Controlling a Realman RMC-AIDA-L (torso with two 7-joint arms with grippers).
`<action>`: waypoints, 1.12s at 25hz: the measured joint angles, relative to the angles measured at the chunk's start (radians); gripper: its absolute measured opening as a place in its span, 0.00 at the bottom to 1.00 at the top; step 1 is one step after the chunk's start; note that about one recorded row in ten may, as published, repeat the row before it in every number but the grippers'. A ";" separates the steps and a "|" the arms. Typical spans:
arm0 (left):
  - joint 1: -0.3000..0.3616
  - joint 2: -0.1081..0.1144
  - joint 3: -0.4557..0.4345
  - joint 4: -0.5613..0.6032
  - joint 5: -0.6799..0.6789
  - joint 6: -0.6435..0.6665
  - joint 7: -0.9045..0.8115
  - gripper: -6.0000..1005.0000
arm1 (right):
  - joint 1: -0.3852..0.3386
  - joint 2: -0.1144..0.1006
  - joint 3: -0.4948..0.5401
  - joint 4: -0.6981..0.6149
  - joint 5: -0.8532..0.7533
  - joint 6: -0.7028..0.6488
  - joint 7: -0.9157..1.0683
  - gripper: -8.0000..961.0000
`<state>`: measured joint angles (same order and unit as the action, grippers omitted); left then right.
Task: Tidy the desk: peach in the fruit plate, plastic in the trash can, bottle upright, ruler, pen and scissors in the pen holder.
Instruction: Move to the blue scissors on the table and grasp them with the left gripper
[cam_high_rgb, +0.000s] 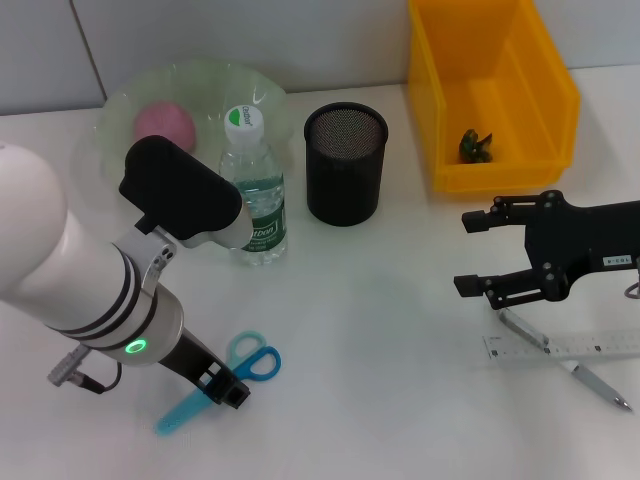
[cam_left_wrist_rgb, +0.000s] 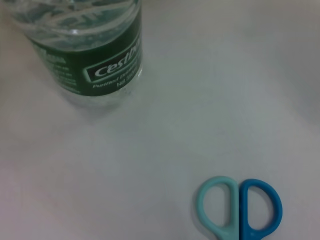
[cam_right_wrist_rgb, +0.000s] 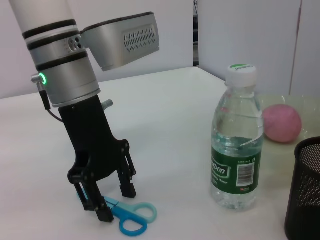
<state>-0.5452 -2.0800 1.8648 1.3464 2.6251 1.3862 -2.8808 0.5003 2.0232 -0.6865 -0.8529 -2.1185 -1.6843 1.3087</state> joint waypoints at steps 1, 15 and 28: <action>-0.001 0.000 0.001 -0.001 0.000 0.000 0.000 0.60 | 0.000 0.000 0.000 0.000 0.000 0.000 0.000 0.84; -0.022 0.000 0.007 -0.035 0.000 -0.002 0.000 0.54 | -0.002 0.001 -0.002 0.002 0.000 0.011 -0.002 0.84; -0.026 0.000 0.001 -0.043 -0.004 -0.006 0.000 0.45 | 0.001 0.002 0.005 0.000 0.003 0.011 -0.002 0.84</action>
<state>-0.5708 -2.0800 1.8659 1.3037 2.6214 1.3805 -2.8807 0.5009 2.0249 -0.6816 -0.8528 -2.1160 -1.6735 1.3070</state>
